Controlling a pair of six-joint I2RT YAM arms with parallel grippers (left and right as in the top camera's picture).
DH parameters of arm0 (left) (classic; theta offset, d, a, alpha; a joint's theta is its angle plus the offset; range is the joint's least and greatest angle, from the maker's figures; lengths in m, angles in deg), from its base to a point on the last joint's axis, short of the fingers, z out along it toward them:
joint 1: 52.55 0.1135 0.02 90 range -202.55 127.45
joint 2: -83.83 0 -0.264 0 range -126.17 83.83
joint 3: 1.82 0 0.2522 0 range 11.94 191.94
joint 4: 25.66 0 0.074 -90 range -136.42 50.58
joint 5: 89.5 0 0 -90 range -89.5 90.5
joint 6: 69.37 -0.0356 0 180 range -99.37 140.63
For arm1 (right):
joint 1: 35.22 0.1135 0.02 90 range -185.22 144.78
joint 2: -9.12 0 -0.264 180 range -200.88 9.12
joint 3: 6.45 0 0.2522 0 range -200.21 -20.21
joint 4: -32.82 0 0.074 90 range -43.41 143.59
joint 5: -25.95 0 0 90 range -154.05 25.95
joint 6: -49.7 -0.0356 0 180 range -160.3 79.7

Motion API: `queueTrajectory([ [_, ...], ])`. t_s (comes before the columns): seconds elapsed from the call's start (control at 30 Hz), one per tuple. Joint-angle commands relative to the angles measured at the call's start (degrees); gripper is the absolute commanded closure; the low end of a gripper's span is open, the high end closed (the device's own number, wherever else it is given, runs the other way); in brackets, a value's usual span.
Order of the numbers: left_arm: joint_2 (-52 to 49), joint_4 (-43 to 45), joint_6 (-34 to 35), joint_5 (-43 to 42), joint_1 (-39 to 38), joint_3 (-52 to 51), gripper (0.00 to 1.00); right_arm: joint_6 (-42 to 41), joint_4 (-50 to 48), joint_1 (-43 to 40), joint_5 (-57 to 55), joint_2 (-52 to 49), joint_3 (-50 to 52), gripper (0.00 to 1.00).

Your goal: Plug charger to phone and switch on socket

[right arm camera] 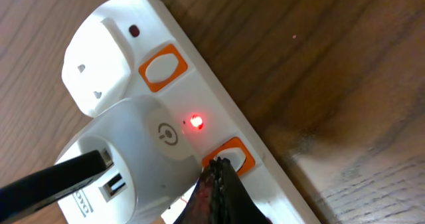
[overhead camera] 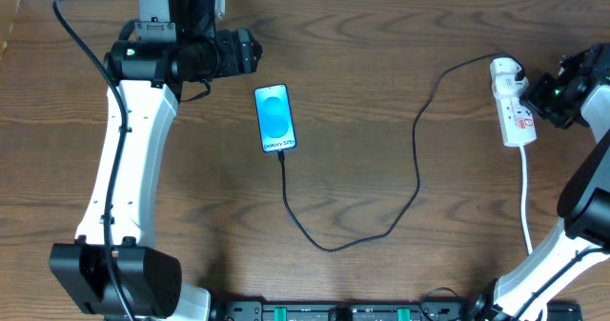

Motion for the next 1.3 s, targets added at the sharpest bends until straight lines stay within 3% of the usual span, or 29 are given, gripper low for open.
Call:
queueTrajectory([
  [0.0,0.04,-0.11,-0.79,0.35,0.28,0.13,0.18,-1.42,0.59,-0.72,-2.12,-2.27,2.25,0.99],
  [0.27,0.04,-0.11,-0.79,0.35,0.28,0.13,0.18,-0.61,2.58,-9.99,-2.45,7.19,-1.75,0.99],
  [0.43,0.04,-0.11,-0.79,0.35,0.31,0.13,0.18,3.69,3.89,-12.94,8.17,20.20,-1.79,0.98],
  [0.6,0.04,-0.13,-0.79,0.35,0.28,0.13,0.18,7.13,9.92,-9.94,13.66,30.77,-1.79,0.96],
  [0.83,0.04,-0.11,-0.79,0.33,0.28,0.13,0.18,13.18,21.73,3.04,12.24,42.42,-1.79,0.89],
  [0.9,0.04,-0.13,-0.79,0.35,0.31,0.13,0.18,13.14,25.14,9.46,8.59,45.64,-1.79,0.79],
  [0.93,0.04,-0.13,-0.79,0.35,0.31,0.13,0.18,13.11,25.97,11.23,7.39,46.42,-1.79,0.62],
  [0.97,0.04,-0.13,-0.79,0.35,0.28,0.13,0.18,13.09,26.71,13.22,6.91,47.23,-1.79,0.41],
  [1.0,0.04,-0.13,-0.79,0.35,0.28,0.13,0.18,13.09,27.26,14.60,6.97,47.76,-1.79,0.01],
  [1.27,0.04,-0.13,-0.79,0.35,0.28,0.13,0.18,13.09,31.23,20.04,6.97,48.87,-1.77,0.01],
])
